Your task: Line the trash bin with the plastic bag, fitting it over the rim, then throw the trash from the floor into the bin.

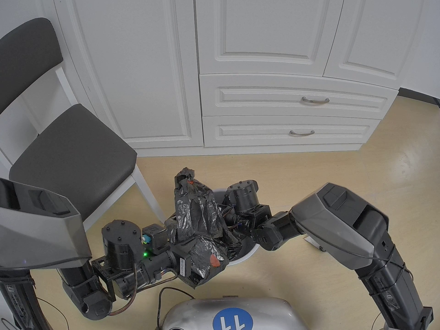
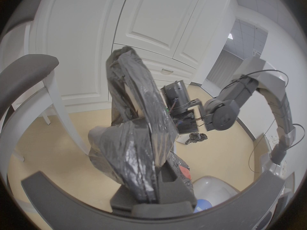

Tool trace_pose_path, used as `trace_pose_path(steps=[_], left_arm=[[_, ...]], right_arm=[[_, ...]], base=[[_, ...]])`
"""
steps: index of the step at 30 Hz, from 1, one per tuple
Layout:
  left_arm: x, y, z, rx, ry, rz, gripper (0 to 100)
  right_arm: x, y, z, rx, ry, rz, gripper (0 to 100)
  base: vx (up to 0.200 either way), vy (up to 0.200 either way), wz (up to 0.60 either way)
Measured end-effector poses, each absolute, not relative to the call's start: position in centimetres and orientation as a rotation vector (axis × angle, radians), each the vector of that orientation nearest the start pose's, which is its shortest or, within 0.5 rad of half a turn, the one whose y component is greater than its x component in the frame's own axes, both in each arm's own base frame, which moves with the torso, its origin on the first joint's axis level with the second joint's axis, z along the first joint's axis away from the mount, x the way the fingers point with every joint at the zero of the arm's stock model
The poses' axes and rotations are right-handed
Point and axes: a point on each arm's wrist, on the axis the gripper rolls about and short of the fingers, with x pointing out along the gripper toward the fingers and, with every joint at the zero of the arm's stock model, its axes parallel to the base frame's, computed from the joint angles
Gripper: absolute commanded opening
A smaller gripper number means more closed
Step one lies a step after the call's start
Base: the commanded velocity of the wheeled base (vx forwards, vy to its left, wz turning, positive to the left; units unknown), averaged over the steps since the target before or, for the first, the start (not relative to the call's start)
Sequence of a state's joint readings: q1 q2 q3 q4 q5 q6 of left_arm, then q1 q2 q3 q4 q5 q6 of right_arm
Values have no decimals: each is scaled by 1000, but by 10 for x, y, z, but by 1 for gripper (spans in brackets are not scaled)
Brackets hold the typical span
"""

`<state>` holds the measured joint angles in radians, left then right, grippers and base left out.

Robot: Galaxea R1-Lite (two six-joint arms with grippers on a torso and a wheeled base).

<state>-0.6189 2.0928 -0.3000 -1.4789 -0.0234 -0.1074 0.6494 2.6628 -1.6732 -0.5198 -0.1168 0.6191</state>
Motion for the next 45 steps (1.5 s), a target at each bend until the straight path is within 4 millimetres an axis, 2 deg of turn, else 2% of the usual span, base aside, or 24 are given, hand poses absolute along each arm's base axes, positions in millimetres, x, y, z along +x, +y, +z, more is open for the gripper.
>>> trace_pose_path(steps=[5, 10, 14, 20, 28, 31, 37, 45], left_arm=[[243, -173, 36, -3, 345, -589, 0], [253, -180, 32, -8, 350, -575, 0], [256, -184, 33, -42, 345, -574, 0], [266, -195, 41, -73, 295, -586, 0], [283, -224, 60, -153, 195, -630, 0], [287, -234, 59, -188, 190, -647, 0], [292, -245, 37, -221, 233, -652, 0], [297, -245, 9, -306, 243, -642, 0]], right_arm=[[415, 294, 17, 428, 546, 357, 0], [422, 264, 60, 434, 475, 331, 0], [421, 238, 95, 431, 433, 313, 0], [417, 208, 130, 434, 406, 289, 0], [414, 177, 157, 416, 355, 251, 0], [408, 169, 166, 414, 342, 244, 0], [393, 159, 179, 398, 328, 242, 0], [384, 155, 190, 395, 308, 247, 0]], base=[[0, 0, 0], [0, 0, 0], [0, 0, 0], [0, 0, 0], [0, 0, 0], [0, 0, 0], [0, 0, 0], [0, 0, 0]])
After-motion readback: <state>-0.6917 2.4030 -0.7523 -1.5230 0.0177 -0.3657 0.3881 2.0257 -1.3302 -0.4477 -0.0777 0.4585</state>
